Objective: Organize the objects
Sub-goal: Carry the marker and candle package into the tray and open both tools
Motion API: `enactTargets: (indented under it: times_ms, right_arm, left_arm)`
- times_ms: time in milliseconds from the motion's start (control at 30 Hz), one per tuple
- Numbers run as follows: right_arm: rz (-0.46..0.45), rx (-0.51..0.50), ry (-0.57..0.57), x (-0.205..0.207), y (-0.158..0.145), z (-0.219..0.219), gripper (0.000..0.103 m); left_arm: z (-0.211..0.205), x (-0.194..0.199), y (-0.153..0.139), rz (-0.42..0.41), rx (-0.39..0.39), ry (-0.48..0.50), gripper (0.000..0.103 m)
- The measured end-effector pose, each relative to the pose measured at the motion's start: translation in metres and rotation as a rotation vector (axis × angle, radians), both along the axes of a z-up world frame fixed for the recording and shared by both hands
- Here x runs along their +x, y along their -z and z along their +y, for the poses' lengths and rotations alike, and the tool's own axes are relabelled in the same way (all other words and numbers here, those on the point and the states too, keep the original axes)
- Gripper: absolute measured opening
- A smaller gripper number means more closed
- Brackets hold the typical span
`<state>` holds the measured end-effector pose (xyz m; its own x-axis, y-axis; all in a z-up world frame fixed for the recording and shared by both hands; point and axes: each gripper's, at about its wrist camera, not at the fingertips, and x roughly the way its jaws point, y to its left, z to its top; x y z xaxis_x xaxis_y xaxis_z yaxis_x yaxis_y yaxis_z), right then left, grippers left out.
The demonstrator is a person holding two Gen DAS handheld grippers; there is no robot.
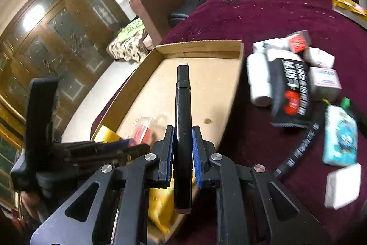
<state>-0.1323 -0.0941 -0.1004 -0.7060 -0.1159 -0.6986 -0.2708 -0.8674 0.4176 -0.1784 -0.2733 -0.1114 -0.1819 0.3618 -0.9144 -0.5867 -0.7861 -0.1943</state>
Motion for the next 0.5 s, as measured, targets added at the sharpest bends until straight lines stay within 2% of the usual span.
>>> enactTargets:
  times_ms: [267, 367, 500]
  right_arm:
    - [-0.096, 0.051, 0.004, -0.043, 0.021, -0.005, 0.015]
    - [-0.134, 0.050, 0.012, -0.048, 0.027, -0.007, 0.015]
    - [-0.149, 0.108, 0.005, -0.049, 0.029, -0.017, 0.015]
  left_arm:
    - [0.006, -0.018, 0.003, -0.016, 0.006, -0.011, 0.027]
    - [0.008, -0.024, 0.002, -0.035, 0.021, -0.012, 0.027]
    - [0.012, -0.025, 0.003, -0.025, 0.008, -0.013, 0.027]
